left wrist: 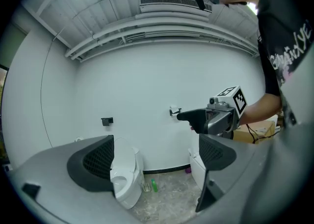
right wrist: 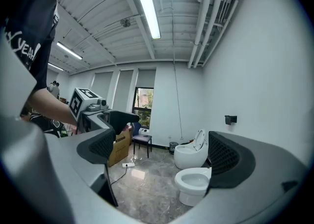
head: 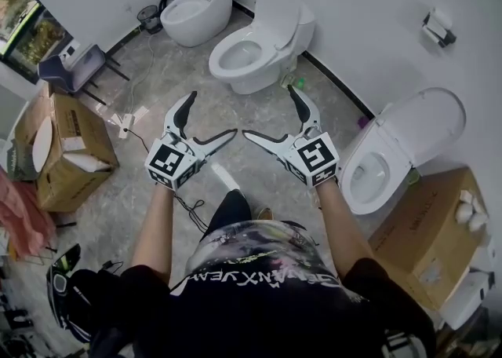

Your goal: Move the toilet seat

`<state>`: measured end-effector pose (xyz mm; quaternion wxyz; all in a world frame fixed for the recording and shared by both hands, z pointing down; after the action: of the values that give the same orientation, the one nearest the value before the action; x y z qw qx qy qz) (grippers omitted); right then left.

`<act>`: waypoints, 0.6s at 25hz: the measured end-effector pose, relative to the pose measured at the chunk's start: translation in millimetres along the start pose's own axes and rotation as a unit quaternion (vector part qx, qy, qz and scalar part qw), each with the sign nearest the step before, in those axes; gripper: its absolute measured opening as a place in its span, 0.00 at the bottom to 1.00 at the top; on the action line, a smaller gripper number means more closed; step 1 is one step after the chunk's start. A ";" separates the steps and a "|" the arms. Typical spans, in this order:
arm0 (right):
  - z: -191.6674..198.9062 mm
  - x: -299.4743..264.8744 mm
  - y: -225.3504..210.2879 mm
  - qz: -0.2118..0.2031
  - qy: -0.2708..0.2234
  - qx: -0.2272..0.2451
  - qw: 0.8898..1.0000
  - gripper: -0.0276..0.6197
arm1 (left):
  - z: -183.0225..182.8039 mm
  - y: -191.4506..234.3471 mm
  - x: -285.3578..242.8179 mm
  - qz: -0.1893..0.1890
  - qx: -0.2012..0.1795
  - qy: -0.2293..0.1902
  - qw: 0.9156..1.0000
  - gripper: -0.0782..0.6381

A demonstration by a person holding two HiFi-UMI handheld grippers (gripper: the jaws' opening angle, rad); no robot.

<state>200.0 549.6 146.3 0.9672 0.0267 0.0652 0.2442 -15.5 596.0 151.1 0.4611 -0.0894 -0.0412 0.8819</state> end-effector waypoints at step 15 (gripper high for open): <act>30.4 -76.0 -69.6 -0.005 -0.001 0.015 1.000 0.95 | 38.5 71.8 -72.7 0.000 -0.002 -0.005 1.000 0.84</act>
<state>170.6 451.6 179.1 0.9680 0.0412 0.0682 0.2381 -40.2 495.6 186.5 0.4606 -0.0860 -0.0456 0.8823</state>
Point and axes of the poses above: the fingertips, and each gripper's own axes: x backward along the fingers, y to its left, z out of its underside, the point moved 9 cm from there along x, backward along the fingers, and after that the axes turned 1 degree about -z, right-handed, at the moved point
